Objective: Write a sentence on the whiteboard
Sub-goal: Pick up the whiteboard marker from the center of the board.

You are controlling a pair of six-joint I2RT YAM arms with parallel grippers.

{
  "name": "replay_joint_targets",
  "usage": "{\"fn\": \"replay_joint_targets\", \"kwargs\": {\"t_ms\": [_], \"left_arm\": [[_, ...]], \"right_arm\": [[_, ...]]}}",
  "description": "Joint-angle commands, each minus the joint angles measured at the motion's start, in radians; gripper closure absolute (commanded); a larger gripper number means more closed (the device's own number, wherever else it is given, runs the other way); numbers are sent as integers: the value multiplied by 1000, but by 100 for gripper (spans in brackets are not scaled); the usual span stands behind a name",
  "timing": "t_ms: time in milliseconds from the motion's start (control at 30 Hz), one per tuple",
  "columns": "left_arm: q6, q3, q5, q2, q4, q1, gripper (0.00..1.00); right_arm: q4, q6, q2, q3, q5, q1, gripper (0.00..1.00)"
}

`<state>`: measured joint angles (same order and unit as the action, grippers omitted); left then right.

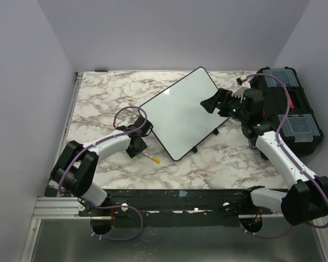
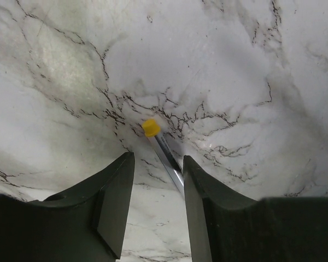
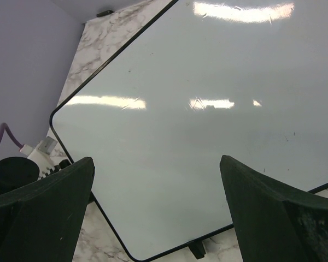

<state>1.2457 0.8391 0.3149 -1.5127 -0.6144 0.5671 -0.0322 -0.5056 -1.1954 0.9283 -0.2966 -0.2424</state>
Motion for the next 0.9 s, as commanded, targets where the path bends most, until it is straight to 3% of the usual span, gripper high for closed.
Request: {"fn": "replay_joint_targets", "kwargs": {"t_ms": [0, 167, 367, 867], "left_arm": [[0, 31, 29, -39, -1, 5, 58], [-13, 28, 20, -74, -2, 3, 78], [-33, -14, 15, -71, 30, 3, 88], [-162, -157, -50, 23, 236, 3, 80]], "right_arm": [[-11, 16, -15, 25, -2, -9, 0], [-15, 18, -15, 27, 0, -10, 0], [-17, 18, -16, 25, -2, -11, 0], [-40, 25, -21, 44, -13, -17, 0]]}}
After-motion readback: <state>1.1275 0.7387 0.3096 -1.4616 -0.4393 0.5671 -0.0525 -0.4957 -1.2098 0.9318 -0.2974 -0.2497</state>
